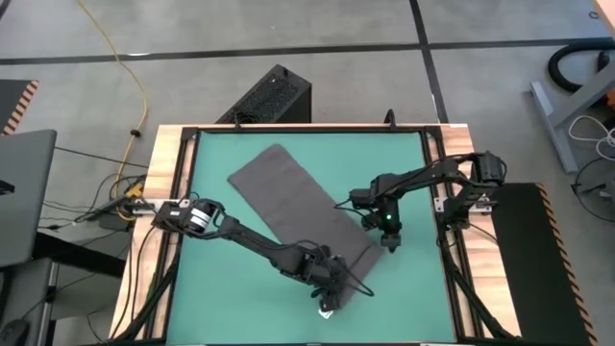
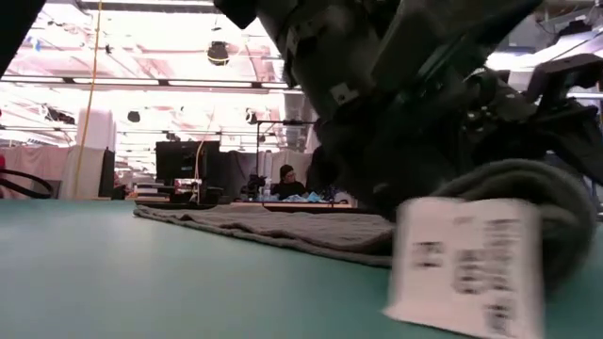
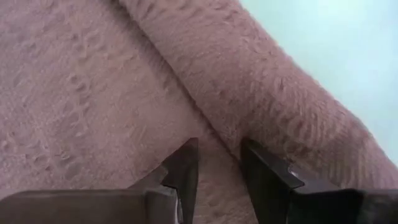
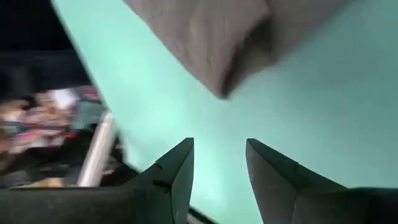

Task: Roll towel into tight, uniform cylinder
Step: Roll the gray towel

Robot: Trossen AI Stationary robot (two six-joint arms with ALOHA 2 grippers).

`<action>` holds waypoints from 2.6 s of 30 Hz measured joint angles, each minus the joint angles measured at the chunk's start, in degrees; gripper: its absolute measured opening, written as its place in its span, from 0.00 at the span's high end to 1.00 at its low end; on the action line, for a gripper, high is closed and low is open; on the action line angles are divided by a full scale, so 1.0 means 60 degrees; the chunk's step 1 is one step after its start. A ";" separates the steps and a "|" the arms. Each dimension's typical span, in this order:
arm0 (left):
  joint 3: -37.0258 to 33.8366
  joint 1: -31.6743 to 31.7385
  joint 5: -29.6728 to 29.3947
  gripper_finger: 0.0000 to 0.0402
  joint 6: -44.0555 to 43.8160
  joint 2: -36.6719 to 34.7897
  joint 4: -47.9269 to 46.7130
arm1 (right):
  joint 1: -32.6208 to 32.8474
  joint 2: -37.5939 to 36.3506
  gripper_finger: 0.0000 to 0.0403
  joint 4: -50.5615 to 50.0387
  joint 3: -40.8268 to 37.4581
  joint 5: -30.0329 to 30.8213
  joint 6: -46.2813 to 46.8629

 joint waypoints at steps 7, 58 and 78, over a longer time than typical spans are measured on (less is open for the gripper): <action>-0.0001 -0.0080 0.0268 0.72 0.0184 -0.0015 -0.0753 | 0.0231 -0.1791 0.59 0.0210 0.0022 0.1917 -0.0047; -0.0024 -0.1264 -0.2874 0.89 0.1477 -0.1249 -0.2404 | 0.6984 -0.2251 0.94 0.8677 -0.2463 0.8460 0.0199; -0.7399 -0.2074 -0.4514 1.00 0.0352 -0.5763 0.7048 | 0.3614 -0.1984 0.93 0.8267 -0.2463 0.2716 0.6051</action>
